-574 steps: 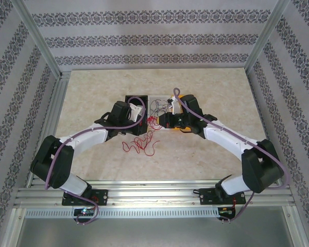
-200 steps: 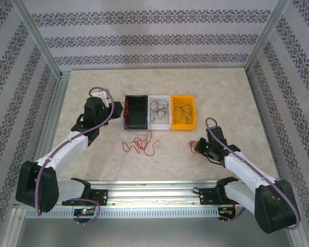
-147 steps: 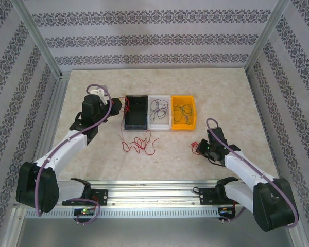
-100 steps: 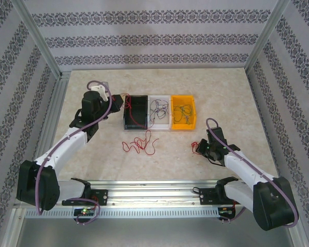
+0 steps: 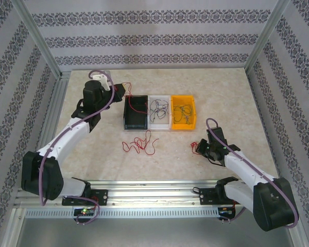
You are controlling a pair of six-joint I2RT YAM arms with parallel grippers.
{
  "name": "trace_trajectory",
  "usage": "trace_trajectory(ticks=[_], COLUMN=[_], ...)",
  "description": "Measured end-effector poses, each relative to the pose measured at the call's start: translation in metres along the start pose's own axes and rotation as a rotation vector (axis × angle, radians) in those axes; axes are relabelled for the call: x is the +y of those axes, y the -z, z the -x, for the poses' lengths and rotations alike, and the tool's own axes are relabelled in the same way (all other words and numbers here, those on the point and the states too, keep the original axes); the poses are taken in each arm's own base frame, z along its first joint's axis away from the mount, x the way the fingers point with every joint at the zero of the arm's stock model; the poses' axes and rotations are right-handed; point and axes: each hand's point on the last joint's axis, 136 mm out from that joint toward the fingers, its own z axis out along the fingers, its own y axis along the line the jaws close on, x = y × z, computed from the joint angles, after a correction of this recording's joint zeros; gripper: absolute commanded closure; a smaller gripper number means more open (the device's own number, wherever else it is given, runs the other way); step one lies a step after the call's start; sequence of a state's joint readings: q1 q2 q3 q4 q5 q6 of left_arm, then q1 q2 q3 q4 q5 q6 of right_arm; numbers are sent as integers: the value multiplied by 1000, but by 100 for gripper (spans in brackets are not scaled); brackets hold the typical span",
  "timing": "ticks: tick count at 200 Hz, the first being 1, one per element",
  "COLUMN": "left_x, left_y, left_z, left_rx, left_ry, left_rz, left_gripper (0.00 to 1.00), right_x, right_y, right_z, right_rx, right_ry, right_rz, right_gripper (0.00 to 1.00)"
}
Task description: Untangle the cables
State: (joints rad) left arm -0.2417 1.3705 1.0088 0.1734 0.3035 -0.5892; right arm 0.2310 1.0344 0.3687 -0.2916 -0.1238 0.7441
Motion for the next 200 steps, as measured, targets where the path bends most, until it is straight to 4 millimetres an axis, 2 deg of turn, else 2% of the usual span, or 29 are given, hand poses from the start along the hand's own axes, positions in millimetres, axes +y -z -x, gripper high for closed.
trace_trajectory(ticks=[24, 77, 104, 139, 200], left_x=[15, 33, 48, 65, 51], left_y=[-8, -9, -17, -38, -84], left_z=[-4, 2, -6, -39, -104], left_rx=[0, -43, -32, 50, 210], left_ry=[-10, -37, -45, -71, -132], left_rz=[56, 150, 203, 267, 258], left_gripper=[100, 100, 100, 100, 100], right_x=[3, 5, 5, 5, 9], right_y=[1, 0, -2, -4, -3], right_z=[-1, -2, -3, -3, -3], right_rx=[5, 15, 23, 28, 33], right_ry=[17, 25, 33, 37, 48], right_rz=[15, 27, 26, 24, 38], right_gripper=[90, 89, 89, 89, 89])
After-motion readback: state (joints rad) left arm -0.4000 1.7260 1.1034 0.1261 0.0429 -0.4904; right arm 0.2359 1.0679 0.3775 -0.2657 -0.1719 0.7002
